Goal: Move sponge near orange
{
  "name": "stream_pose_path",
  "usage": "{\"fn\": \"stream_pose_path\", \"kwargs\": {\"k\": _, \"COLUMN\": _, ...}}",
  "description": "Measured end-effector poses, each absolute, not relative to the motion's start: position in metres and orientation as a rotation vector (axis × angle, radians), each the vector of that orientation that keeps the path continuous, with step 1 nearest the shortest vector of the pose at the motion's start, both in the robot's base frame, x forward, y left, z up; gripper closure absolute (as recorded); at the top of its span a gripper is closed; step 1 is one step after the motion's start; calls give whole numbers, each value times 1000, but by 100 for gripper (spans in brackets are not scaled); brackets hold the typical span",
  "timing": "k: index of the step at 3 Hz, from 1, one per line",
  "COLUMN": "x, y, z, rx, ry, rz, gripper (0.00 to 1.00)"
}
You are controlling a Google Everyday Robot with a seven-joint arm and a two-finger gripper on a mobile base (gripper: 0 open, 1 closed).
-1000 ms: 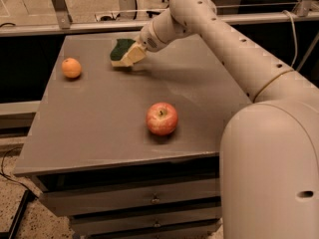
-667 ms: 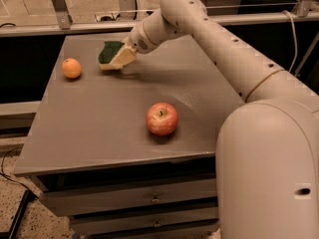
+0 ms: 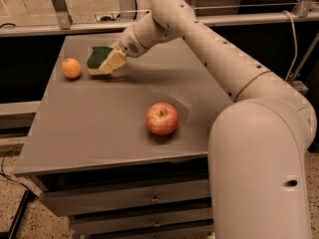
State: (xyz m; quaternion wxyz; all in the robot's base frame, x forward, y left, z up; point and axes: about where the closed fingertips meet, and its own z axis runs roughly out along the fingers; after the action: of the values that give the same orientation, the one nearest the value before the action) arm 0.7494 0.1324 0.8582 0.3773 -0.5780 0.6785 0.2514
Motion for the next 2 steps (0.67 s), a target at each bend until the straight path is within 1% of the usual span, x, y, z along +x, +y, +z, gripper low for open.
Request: {"fn": "stream_pose_path", "kwargs": {"k": 2, "x": 746, "y": 139, "z": 847, "rx": -1477, "ry": 1749, "rz": 688, "gripper": 37}}
